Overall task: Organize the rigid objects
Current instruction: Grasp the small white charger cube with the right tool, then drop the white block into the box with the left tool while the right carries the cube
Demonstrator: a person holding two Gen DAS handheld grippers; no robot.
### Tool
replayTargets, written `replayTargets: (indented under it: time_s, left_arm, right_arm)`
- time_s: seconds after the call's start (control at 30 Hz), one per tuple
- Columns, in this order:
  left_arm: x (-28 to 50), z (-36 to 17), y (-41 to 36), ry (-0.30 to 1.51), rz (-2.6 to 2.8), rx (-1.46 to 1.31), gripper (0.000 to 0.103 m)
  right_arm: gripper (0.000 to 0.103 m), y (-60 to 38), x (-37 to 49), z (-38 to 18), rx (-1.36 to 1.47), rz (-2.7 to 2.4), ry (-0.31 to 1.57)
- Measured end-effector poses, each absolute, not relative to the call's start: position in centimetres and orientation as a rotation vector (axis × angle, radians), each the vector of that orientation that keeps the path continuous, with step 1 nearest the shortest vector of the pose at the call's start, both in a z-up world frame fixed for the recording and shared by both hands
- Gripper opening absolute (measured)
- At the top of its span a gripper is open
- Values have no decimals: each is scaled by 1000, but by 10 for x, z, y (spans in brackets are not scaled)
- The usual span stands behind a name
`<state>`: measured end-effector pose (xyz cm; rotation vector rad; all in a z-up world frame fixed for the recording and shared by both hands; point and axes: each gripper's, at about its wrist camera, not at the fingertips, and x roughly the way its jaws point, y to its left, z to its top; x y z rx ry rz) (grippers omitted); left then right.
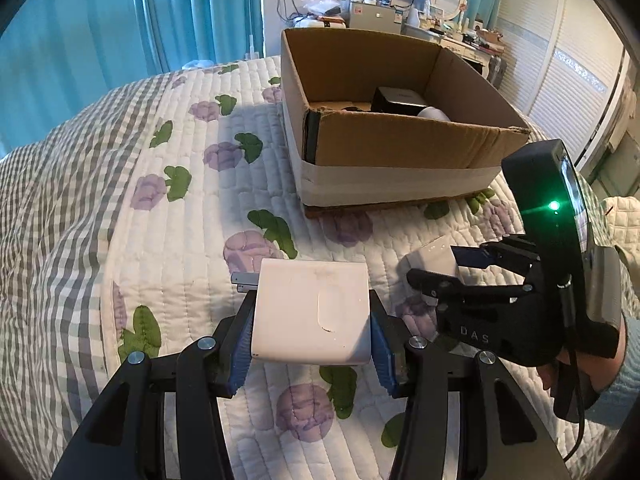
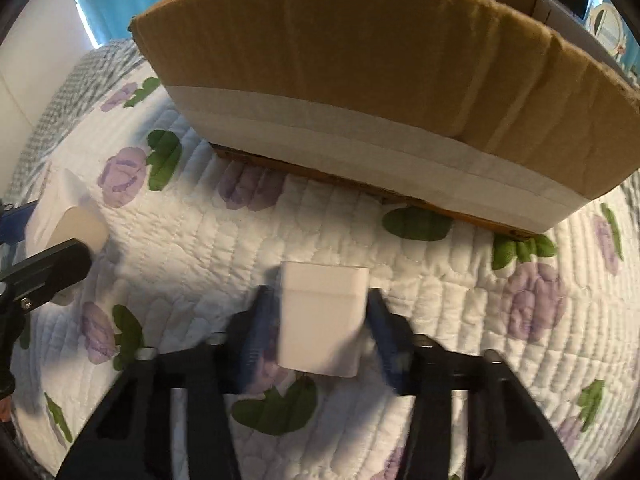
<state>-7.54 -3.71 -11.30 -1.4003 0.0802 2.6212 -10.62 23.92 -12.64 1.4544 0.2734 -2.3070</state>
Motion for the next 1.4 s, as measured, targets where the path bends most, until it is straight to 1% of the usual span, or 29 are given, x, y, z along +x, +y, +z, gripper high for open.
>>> replayTargets:
  time_s: [0.2,0.3,0.43,0.57,0.77,0.9,1.03,1.1,1.2,1.37,1.4]
  left_arm:
    - [-69,-96,-34,66,2622,-1373,51]
    - [-66,-78,-29,47,2611,-1340,51]
    - [-68,-47,-20,61,2621,-1255,51]
    - [-84,-13,-9,32,2613,-1180,51]
    - [-131,13,10,84,2659,-1083,51]
    - [-178,8,19,100,2679,-1099,51]
    - [-229,-19,22,-1,2631,-1207,51]
    - [-244,-33,25,-22,2620,-1255,51]
    - [-256,-51,31,17,2624,-1297,51]
    - [-262,-76,36,66,2606,-1348,51]
    - [-263,-79,35,71,2600,-1354,53]
  right_arm:
    - [40,246,-98,-104,1439,-2301,241]
    - [40,250,-90,-76,1381,-2307,239]
    - [40,254,-79,-29,1257,-2334,304]
    - [40,263,-81,14,1192,-2371,263]
    - [40,274,-105,58,1093,-2444,265]
    - [40,280,-131,73,1068,-2480,245]
    - [40,284,-152,74,1067,-2497,244]
    - [40,287,-160,71,1080,-2498,214]
    - [40,291,-171,60,1107,-2490,158]
    - [40,291,-177,41,1148,-2472,162]
    - [40,291,-177,38,1148,-2475,165]
